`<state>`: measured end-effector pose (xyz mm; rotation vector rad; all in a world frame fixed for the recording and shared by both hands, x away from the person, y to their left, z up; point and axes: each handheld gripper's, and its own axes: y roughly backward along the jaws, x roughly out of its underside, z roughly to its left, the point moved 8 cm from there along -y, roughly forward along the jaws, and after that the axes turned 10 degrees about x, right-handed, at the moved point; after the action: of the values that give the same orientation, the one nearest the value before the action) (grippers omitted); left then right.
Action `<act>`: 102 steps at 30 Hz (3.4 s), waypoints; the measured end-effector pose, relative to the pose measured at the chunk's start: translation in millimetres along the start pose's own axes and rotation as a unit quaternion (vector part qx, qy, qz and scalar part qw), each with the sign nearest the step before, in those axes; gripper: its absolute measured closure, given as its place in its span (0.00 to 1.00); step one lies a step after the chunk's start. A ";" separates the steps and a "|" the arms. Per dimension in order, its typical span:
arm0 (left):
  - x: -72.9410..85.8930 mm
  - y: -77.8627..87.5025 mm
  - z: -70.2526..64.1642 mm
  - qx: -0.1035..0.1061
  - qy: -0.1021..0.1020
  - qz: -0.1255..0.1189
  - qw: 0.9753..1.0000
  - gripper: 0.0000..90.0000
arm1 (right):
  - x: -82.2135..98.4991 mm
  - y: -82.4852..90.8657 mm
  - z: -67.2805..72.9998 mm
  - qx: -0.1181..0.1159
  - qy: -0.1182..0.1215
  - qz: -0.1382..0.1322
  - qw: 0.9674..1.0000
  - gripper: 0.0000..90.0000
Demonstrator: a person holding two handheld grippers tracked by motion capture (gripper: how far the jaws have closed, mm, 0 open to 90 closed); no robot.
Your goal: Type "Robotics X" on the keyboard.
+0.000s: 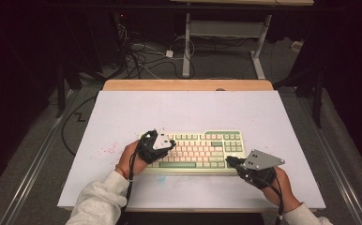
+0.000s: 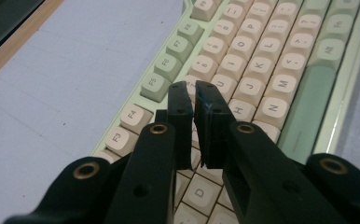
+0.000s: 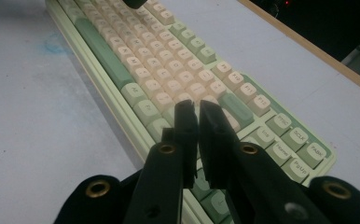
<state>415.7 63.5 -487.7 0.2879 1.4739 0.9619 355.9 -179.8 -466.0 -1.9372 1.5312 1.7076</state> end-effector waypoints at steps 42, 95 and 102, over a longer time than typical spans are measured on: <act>21.3 31.5 -14.9 -0.062 -0.013 -0.041 0.997 0.17 | -2.2 -0.4 -0.2 0.002 -0.004 -0.008 1.000 0.94; 99.1 73.1 -36.2 -0.069 0.062 -0.066 0.994 0.20 | -52.5 -121.4 37.9 -0.037 0.061 0.057 0.996 1.00; 99.7 72.0 -35.1 -0.069 0.064 -0.063 0.994 0.20 | -49.8 -134.6 38.8 -0.032 0.063 0.070 0.995 1.00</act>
<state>339.4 163.1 -512.5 0.0337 1.5144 0.9888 437.1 -61.6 -505.2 -2.0498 1.7147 1.7378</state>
